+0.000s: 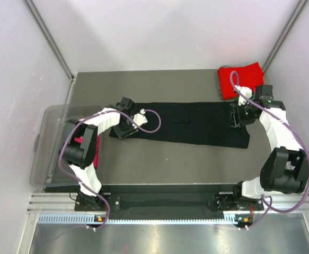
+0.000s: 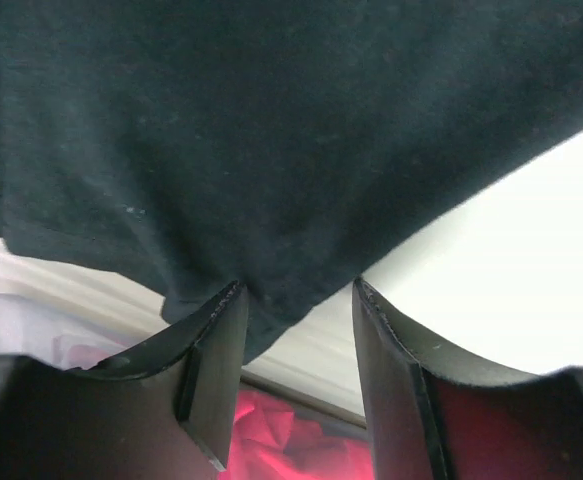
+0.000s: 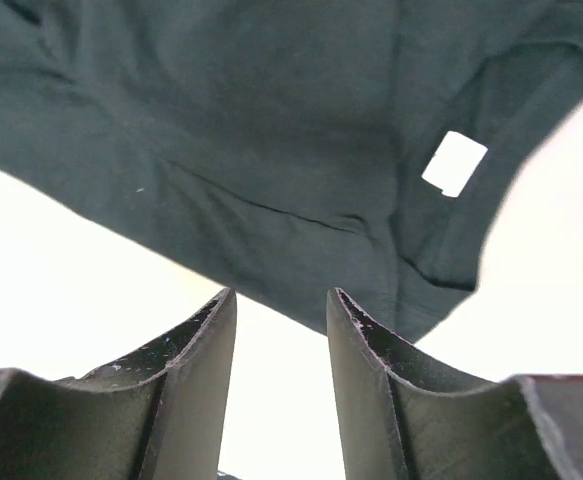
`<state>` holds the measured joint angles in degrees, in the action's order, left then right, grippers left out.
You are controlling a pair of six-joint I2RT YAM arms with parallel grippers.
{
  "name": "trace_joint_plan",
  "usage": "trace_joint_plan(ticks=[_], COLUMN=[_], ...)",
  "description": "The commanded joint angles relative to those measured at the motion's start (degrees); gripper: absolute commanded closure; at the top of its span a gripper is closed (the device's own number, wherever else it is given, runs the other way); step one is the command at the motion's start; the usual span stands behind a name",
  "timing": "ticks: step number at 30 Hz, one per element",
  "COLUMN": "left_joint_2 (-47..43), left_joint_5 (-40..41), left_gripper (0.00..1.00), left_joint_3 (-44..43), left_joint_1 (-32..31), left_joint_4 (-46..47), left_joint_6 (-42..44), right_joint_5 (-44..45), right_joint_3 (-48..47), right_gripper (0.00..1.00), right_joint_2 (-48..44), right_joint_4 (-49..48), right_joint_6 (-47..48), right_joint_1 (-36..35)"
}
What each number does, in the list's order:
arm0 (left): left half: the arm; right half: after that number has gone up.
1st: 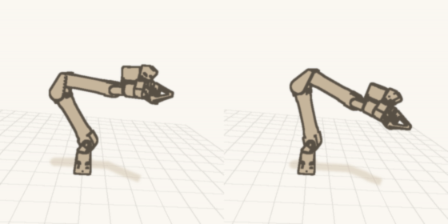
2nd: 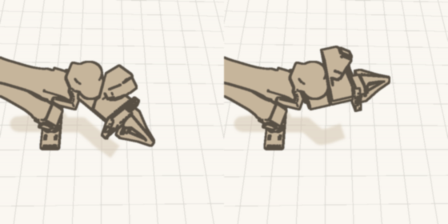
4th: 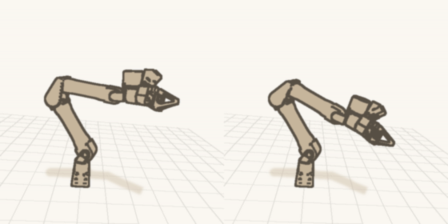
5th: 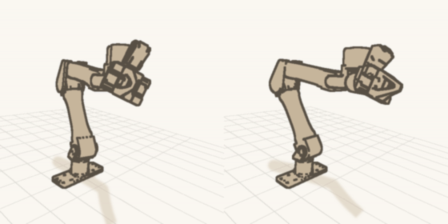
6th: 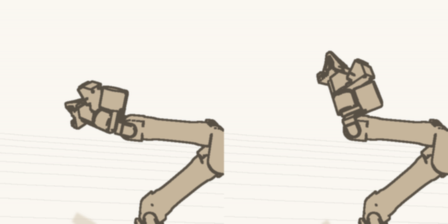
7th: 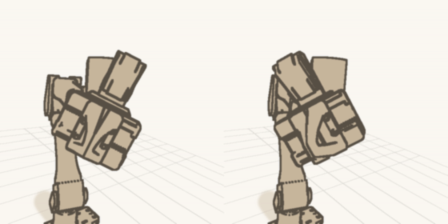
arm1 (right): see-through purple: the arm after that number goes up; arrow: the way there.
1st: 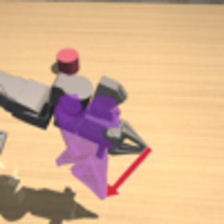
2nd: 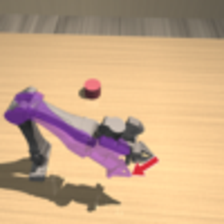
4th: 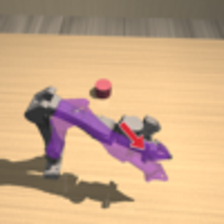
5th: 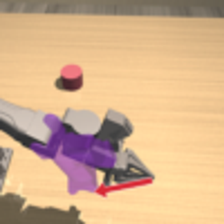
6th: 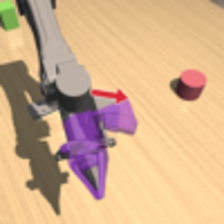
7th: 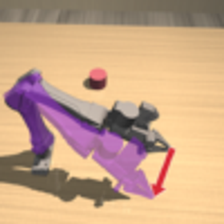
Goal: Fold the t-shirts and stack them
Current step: Fold the tshirt
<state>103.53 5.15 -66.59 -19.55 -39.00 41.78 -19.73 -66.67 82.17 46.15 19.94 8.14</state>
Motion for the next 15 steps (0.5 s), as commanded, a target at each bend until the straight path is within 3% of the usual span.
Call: trace_joint_plan(ticks=[1,6,15], left_joint_2=[1.0,2.8,4.7], left_joint_5=[0.4,0.8,-1.8], left_gripper=[0.49,0.53,0.97], left_joint_3=[0.2,0.1,-0.7], left_joint_1=[0.3,0.3,0.4], left_joint_4=[3.1,4.1,0.2], left_joint_6=[0.6,0.5,1.5], right_joint_5=[-0.6,-1.7,-2.2], right_joint_3=[-0.7,-1.0,-1.8], right_gripper=[0.58,0.59,0.59], right_joint_2=[-0.3,3.3,11.2], right_joint_4=[-2.7,-3.5,-7.2], right_joint_6=[0.6,0.9,1.0], right_joint_1=[3.0,6.2,10.5])
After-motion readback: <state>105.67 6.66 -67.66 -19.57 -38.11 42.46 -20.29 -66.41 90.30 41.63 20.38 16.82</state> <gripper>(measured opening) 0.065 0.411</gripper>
